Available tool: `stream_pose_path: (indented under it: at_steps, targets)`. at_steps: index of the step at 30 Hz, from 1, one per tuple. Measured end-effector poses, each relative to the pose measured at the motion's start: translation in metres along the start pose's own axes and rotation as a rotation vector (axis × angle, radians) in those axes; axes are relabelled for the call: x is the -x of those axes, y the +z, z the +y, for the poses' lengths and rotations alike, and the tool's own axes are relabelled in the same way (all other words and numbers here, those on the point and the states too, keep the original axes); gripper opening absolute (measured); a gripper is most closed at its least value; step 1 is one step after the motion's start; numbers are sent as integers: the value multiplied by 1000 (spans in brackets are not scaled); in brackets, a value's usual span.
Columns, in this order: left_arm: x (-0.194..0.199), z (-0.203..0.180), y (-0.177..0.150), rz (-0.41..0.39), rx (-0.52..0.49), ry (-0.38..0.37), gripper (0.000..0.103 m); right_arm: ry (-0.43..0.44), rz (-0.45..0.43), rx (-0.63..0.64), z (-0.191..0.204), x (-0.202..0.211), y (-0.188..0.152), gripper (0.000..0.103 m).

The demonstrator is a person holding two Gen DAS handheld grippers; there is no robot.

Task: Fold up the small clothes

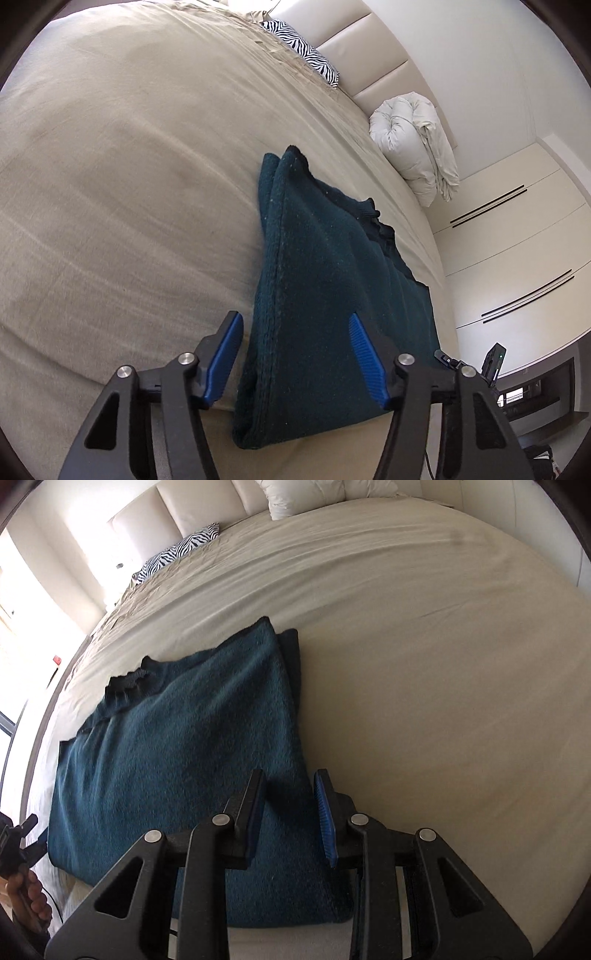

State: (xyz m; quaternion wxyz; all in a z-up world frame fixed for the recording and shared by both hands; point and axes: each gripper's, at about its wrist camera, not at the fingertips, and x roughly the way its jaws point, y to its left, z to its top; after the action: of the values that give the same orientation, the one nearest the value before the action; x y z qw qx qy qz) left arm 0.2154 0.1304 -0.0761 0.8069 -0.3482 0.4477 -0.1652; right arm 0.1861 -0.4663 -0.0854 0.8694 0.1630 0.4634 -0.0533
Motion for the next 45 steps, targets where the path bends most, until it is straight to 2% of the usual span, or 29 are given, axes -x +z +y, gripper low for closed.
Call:
stream_pose_path:
  at_steps: [7, 11, 13, 18, 24, 36, 45]
  targets:
    - [-3, -5, -9, -21, -51, 68, 44, -39, -40, 44, 5, 16, -16, 23]
    - [-3, -4, -12, -28, -62, 93, 33, -54, -63, 42, 2, 23, -24, 15]
    - [-5, -6, -12, -25, -72, 110, 26, -63, -69, 49, 1, 26, -28, 7]
    - [-6, -10, -14, -20, -95, 129, 18, -77, -87, 57, 0, 30, -33, 5]
    - [-10, -7, -15, -8, -97, 135, 14, -69, -88, 2, -10, 32, -35, 5]
    - [-8, 5, -21, -11, -91, 114, 12, -15, -76, -122, -35, 19, -44, 4]
    - [-6, 5, -24, -16, -88, 106, 12, -14, -90, -134, -37, 21, -55, 4]
